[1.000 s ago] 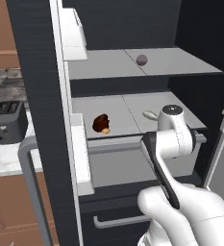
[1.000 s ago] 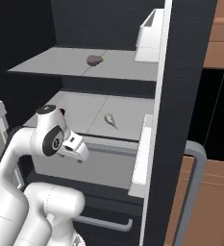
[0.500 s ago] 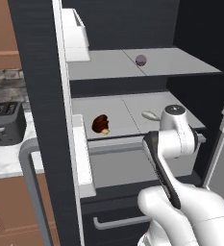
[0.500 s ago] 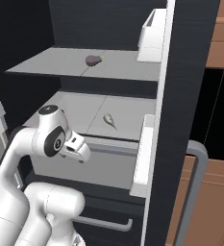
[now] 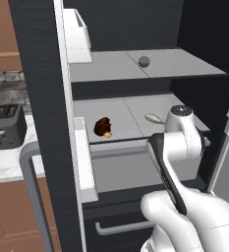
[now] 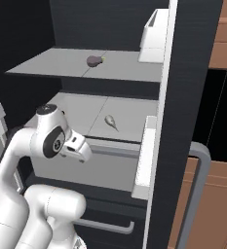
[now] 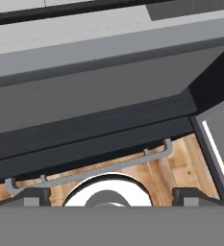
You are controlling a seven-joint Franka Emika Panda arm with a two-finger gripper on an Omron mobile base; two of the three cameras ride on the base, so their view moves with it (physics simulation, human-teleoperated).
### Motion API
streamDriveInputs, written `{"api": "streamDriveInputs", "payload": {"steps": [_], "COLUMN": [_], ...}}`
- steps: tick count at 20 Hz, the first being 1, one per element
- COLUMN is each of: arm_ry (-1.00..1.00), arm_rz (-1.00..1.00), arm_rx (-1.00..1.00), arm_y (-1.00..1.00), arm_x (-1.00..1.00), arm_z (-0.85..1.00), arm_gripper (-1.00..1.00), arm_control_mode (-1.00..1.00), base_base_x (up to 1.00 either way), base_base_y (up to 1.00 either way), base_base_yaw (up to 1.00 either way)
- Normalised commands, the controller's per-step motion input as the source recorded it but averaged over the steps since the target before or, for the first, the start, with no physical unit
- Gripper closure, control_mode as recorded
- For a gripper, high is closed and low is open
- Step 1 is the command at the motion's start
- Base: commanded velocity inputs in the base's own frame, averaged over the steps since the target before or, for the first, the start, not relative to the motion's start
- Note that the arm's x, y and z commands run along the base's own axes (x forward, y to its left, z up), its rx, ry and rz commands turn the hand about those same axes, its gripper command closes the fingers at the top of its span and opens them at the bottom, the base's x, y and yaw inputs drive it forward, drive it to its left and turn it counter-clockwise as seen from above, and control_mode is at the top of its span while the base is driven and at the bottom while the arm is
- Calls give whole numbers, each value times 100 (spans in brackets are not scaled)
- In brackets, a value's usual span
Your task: Gather the eggplant and potato from the fridge and place them on a tray on the dining counter. Then gather the fish and steak from the fridge and place them on the other tray.
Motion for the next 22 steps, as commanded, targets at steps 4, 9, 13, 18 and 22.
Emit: {"api": "streamDriveInputs", "payload": {"steps": [4, 9, 13, 18, 22], "arm_ry": [-18, -20, -19, -17, -9], "arm_rz": [9, 10, 9, 13, 10], "arm_rx": [-1, -5, -1, 0, 0], "arm_y": [0, 0, 0, 7, 28], "arm_x": [0, -3, -1, 0, 9], "arm_z": [84, 100, 98, 82, 65], "arm_gripper": [-100, -100, -100, -100, -100], "arm_control_mode": [-100, -100, -100, -100, -100], "base_base_x": [0, 0, 0, 0, 0], "base_base_y": [0, 0, 0, 0, 0], "base_base_yaw": [0, 0, 0, 0, 0]}}
